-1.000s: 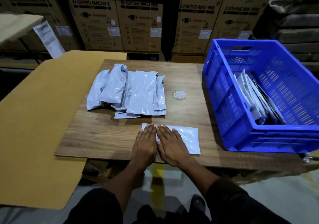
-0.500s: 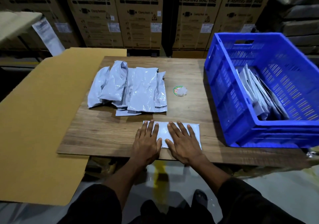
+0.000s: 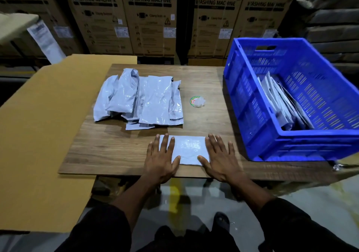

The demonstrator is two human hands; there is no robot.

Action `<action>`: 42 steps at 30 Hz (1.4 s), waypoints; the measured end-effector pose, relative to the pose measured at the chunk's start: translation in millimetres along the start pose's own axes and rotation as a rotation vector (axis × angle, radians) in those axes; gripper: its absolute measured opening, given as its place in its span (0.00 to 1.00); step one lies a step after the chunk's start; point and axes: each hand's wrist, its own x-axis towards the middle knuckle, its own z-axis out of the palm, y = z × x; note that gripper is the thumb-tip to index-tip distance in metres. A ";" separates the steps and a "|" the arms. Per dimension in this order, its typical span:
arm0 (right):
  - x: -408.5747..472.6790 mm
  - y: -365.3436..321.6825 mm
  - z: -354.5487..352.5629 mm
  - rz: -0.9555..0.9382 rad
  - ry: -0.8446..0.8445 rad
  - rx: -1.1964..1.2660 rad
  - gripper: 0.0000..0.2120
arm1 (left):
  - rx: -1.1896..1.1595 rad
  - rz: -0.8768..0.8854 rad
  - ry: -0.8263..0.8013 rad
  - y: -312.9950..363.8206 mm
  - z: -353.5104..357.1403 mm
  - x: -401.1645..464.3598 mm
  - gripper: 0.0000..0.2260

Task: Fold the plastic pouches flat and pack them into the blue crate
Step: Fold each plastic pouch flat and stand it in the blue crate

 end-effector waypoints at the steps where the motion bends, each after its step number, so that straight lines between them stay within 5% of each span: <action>1: -1.0 -4.0 -1.2 -0.018 0.000 0.018 0.40 | -0.006 -0.002 -0.001 -0.7 0.5 0.5 0.33; 3: -4.4 -13.7 -2.0 -0.169 0.118 -0.012 0.40 | -0.026 0.002 -0.022 -3.0 1.5 1.8 0.33; 6: -6.2 -23.7 0.9 -0.442 0.262 -0.112 0.24 | -0.022 0.022 -0.054 -7.0 0.1 4.0 0.33; 9: -0.9 -26.0 1.7 -0.450 0.302 -0.085 0.14 | -0.017 -0.006 -0.141 -6.6 -6.9 5.4 0.39; 13: 4.8 -29.4 4.2 -0.435 0.363 -0.056 0.14 | 0.036 0.023 -0.095 2.8 -16.3 3.2 0.48; 18: 1.7 -31.3 -8.0 -0.500 0.468 0.047 0.14 | 0.238 0.267 0.183 -1.8 -24.2 8.0 0.22; 23: -4.8 -6.6 -13.4 -0.966 0.520 -0.230 0.17 | 0.210 0.177 0.156 -8.5 -36.9 6.6 0.26; 26: 3.4 -3.1 -22.3 -0.925 0.582 -0.220 0.10 | 0.209 0.140 0.150 -9.2 -40.6 4.2 0.30; 29: 8.1 -7.0 -43.9 -0.868 0.450 -0.064 0.09 | 0.251 0.019 0.225 0.9 -53.7 -0.8 0.30; 32: 6.3 -13.6 -67.2 -0.731 0.341 0.216 0.10 | 0.254 -0.051 0.398 7.3 -68.0 -7.6 0.36; 35: 10.3 -15.2 -84.2 -0.515 0.205 0.618 0.15 | 0.198 0.099 0.442 3.8 -64.9 -9.7 0.35; 38: 20.9 -13.0 -102.2 -0.338 -0.068 0.827 0.16 | 0.135 0.243 0.273 1.6 -44.2 -4.6 0.30; 42: 39.0 -6.0 -99.0 -0.251 -0.127 0.558 0.14 | 0.090 0.070 -0.168 9.7 -22.1 -4.7 0.37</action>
